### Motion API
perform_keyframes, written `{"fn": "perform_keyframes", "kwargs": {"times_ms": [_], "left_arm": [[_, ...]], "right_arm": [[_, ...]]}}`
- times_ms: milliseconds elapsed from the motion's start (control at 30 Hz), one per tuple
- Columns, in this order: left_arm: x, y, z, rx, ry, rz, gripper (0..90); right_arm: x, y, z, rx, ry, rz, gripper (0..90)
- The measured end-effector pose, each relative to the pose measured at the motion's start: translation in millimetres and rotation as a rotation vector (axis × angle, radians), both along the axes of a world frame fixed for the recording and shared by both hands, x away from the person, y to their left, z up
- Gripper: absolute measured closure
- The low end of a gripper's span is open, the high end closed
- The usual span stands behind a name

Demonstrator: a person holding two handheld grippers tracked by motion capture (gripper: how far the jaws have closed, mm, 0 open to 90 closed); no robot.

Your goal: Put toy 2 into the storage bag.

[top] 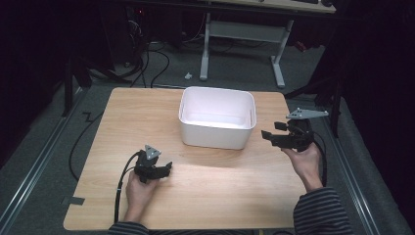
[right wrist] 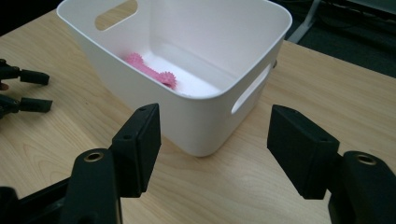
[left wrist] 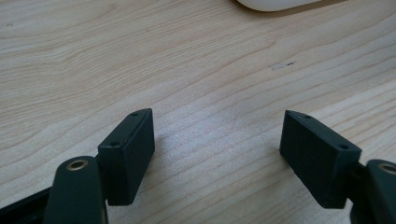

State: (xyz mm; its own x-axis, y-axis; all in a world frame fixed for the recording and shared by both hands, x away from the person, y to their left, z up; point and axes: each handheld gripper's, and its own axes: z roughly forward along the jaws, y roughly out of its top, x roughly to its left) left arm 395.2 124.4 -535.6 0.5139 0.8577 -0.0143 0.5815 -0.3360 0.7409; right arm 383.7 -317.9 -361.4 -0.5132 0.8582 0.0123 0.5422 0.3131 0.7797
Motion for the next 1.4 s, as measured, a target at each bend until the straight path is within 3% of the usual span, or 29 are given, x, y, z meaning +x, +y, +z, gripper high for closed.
{"fn": "perform_keyframes", "kwargs": {"times_ms": [300,533,867,967,1067,1267,1400], "left_arm": [[0.0,0.0,0.0,0.001,0.0,0.0,26.8],[-0.1,0.0,0.0,0.0,0.0,0.0,26.7],[-0.1,-0.1,0.0,0.0,0.0,0.0,26.7],[-0.1,-0.1,0.0,0.0,0.0,0.0,26.7],[-0.1,-0.1,0.0,0.001,0.0,0.0,26.7],[-0.1,-0.1,0.0,0.001,0.0,0.0,26.7],[-0.2,-0.2,0.0,0.001,0.0,0.0,26.6]], "right_arm": [[-24.0,-7.3,-10.6,0.012,-0.026,-0.034,37.1],[-40.9,-7.8,-26.8,-0.008,-0.041,-0.055,37.7],[-45.7,-6.9,-78.1,0.03,-0.005,-0.071,38.3],[-42.9,-5.0,-97.8,0.044,0.025,-0.075,38.0],[-40.4,-0.4,-116.7,-0.006,0.025,-0.091,37.9],[-30.8,1.0,-149.1,-0.028,0.057,-0.15,37.6],[-27.0,1.6,-161.2,-0.038,0.074,-0.176,37.3]]}}
